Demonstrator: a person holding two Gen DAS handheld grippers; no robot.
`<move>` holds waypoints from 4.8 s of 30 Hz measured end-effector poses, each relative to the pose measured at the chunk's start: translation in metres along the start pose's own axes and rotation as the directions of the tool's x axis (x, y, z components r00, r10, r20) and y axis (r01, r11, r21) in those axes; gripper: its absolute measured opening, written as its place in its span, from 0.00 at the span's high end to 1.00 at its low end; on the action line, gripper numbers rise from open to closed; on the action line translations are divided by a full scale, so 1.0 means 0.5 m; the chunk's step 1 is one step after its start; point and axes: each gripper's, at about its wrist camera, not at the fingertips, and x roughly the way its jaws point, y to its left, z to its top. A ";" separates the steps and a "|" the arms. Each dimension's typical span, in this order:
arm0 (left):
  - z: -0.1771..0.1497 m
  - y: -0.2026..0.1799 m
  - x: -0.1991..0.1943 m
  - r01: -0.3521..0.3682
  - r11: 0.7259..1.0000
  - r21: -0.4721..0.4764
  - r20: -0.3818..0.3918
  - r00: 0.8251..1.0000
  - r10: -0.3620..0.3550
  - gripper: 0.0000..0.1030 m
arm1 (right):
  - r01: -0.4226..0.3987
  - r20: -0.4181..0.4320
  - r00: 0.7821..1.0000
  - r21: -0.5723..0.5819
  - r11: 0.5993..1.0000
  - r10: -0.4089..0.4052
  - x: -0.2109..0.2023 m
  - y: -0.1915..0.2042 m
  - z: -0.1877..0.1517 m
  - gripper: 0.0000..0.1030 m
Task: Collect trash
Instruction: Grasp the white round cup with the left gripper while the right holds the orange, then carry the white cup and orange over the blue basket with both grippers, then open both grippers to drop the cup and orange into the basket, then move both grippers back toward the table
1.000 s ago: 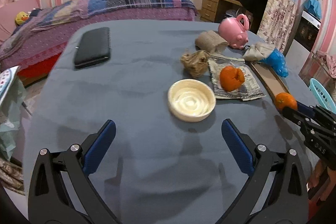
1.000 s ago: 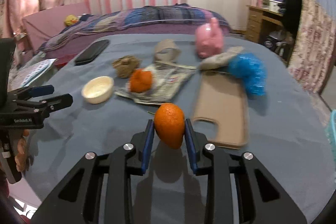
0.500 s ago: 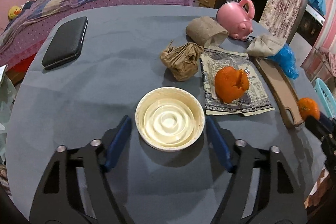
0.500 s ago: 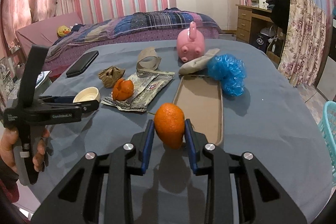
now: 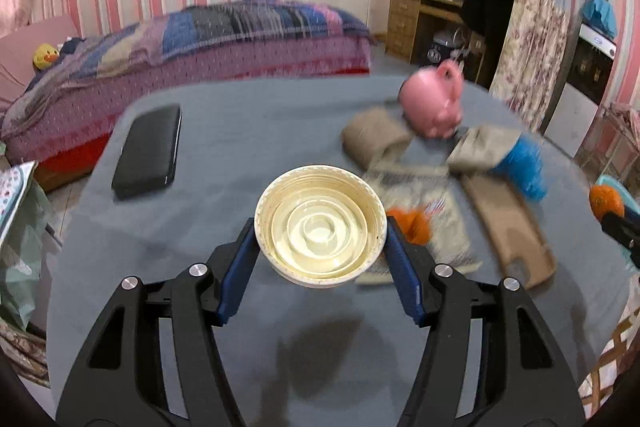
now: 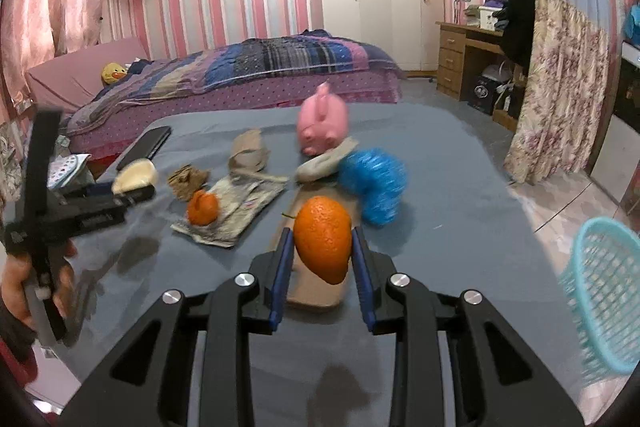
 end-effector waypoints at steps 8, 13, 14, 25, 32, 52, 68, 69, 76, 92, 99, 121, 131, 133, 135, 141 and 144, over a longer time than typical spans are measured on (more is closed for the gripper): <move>0.053 -0.123 -0.022 0.052 0.998 0.047 0.057 0.997 -0.055 0.41 | 0.044 0.026 0.999 0.109 0.993 -0.047 -0.025 -0.126 -0.002 0.71; 0.061 -0.206 -0.016 0.096 0.992 0.080 0.067 0.993 -0.102 0.41 | 0.087 0.049 0.994 0.127 0.988 -0.094 -0.049 -0.181 -0.002 0.71; 0.063 -0.232 -0.012 0.108 0.990 0.088 0.065 0.991 -0.114 0.41 | 0.095 0.050 0.993 0.133 0.987 -0.103 -0.052 -0.190 -0.005 0.71; 0.068 -0.424 -0.005 0.219 0.962 0.163 0.070 0.970 -0.233 0.41 | 0.233 0.025 0.970 0.185 0.955 -0.242 -0.106 -0.332 -0.041 0.71; 0.053 -0.543 0.000 0.286 0.937 0.201 0.070 0.950 -0.305 0.41 | 0.292 0.013 0.952 0.260 0.920 -0.306 -0.139 -0.424 -0.069 0.71; -0.027 -0.827 0.040 0.446 0.821 0.357 -0.045 0.886 -0.462 0.41 | 0.444 -0.055 0.887 0.372 0.815 -0.458 -0.180 -0.604 -0.143 0.71; -0.031 -0.938 0.089 0.466 0.776 0.425 -0.076 0.873 -0.482 0.24 | 0.477 -0.111 0.871 0.426 0.769 -0.478 -0.192 -0.650 -0.187 0.71; -0.023 -0.929 0.093 0.458 0.786 0.416 -0.067 0.877 -0.476 0.23 | 0.475 -0.113 0.872 0.425 0.771 -0.476 -0.189 -0.647 -0.187 0.71; 0.014 -0.863 0.101 0.378 0.844 0.380 -0.007 0.914 -0.406 0.16 | 0.453 -0.129 0.889 0.395 0.799 -0.440 -0.144 -0.621 -0.183 0.71; 0.048 -0.709 0.079 0.299 0.906 0.300 0.047 0.944 -0.328 0.10 | 0.469 -0.102 0.878 0.381 0.797 -0.468 -0.127 -0.564 -0.151 0.22; 0.057 -0.669 0.056 0.277 0.918 0.284 0.075 0.948 -0.309 0.09 | 0.474 -0.084 0.874 0.373 0.798 -0.479 -0.132 -0.546 -0.134 0.09; 0.016 -0.388 0.008 0.155 0.974 0.167 0.066 0.984 -0.167 0.05 | 0.324 0.018 0.942 0.225 0.919 -0.336 -0.073 -0.310 -0.051 0.07; -0.020 -0.228 0.010 0.045 0.994 0.099 0.038 0.998 -0.049 0.05 | 0.270 0.024 0.960 0.171 0.948 -0.278 -0.045 -0.221 -0.041 0.07; -0.025 -0.202 0.007 0.020 0.995 0.093 0.041 0.999 -0.024 0.05 | 0.265 0.018 0.962 0.162 0.951 -0.271 -0.039 -0.207 -0.042 0.07; -0.031 -0.175 0.002 0.011 0.997 0.081 0.037 0.999 -0.014 0.05 | 0.261 0.014 0.964 0.154 0.953 -0.266 -0.033 -0.197 -0.044 0.07; -0.049 -0.109 -0.005 -0.019 0.999 0.047 0.020 1.000 0.018 0.05 | 0.238 -0.004 0.971 0.123 0.963 -0.239 -0.006 -0.155 -0.050 0.07; -0.056 -0.073 0.004 -0.037 0.999 0.029 0.005 0.999 0.037 0.05 | 0.230 -0.021 0.973 0.105 0.968 -0.229 0.011 -0.139 -0.055 0.07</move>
